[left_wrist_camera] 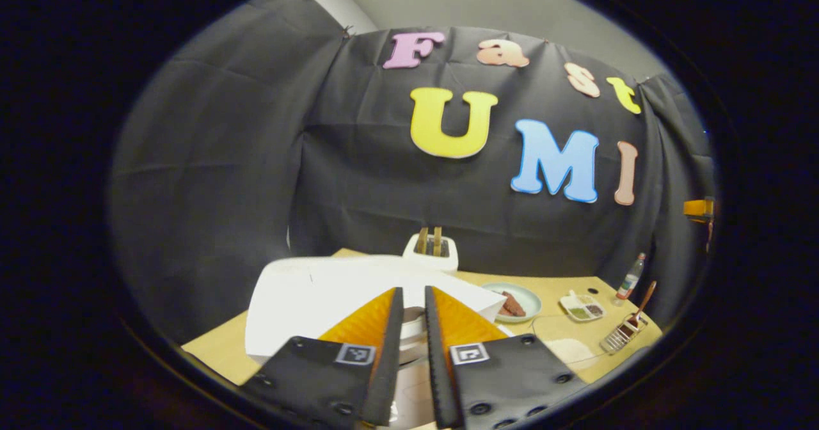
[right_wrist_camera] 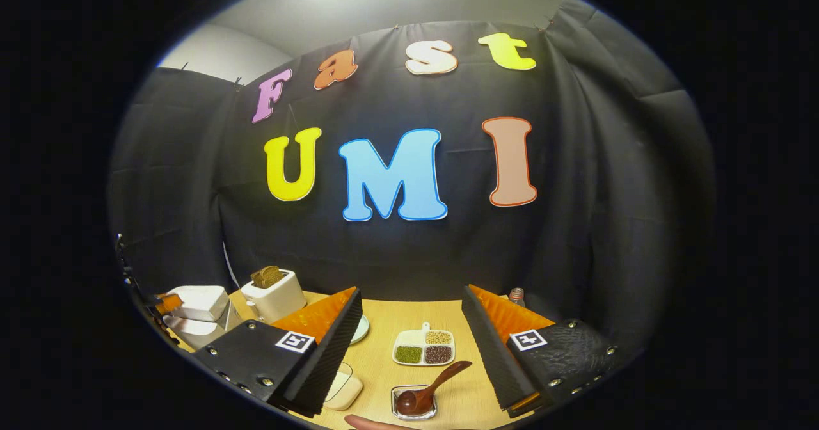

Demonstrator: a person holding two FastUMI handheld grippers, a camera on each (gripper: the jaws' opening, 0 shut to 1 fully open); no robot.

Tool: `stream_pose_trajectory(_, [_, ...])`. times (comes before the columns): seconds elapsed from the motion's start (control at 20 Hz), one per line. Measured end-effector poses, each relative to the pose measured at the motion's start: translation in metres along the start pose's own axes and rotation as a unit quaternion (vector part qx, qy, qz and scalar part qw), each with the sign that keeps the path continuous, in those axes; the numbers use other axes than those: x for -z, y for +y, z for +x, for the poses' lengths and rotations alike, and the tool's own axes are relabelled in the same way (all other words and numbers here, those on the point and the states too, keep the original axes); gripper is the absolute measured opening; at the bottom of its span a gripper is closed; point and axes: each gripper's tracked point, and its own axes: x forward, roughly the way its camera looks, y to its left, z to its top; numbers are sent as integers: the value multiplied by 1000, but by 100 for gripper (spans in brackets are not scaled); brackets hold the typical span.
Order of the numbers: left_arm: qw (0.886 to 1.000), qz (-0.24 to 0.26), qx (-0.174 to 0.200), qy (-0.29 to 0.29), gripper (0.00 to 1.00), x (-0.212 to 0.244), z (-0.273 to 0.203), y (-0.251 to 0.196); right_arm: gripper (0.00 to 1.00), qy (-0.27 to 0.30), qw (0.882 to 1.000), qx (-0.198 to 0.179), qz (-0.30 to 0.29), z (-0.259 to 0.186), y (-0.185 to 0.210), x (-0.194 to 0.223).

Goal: Close the left gripper, press the button to open the rice cooker; take a wooden spoon from the chopstick holder with the right hand, scoop a spoonful of rice and pour it into the rice cooker, then put the wooden spoon back into the chopstick holder.

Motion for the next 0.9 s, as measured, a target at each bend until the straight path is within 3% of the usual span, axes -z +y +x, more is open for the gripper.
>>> stream_pose_trajectory(0.15, [996,63,-23,-55,88,-51,-6,-11,95,2,1000,3,1,-2,-4,3])
stream_pose_trajectory(0.2, [998,50,-3,-49,92,-53,-7,-28,96,2,1000,2,2,-3,-5,5])
stream_pose_trajectory(0.3, [998,9,40,-36,92,-53,-4,-55,95,4,1000,2,4,-4,-7,7])
stream_pose_trajectory(0.45, [998,-6,45,-37,96,-57,2,-56,96,8,1000,2,4,-6,-12,12])
stream_pose_trajectory(0.7, [998,-9,47,-34,90,-63,7,-65,95,13,1000,13,13,-5,-29,22])
stream_pose_trajectory(0.9, [998,0,64,-26,94,-51,7,-88,96,23,999,11,34,3,-40,44])
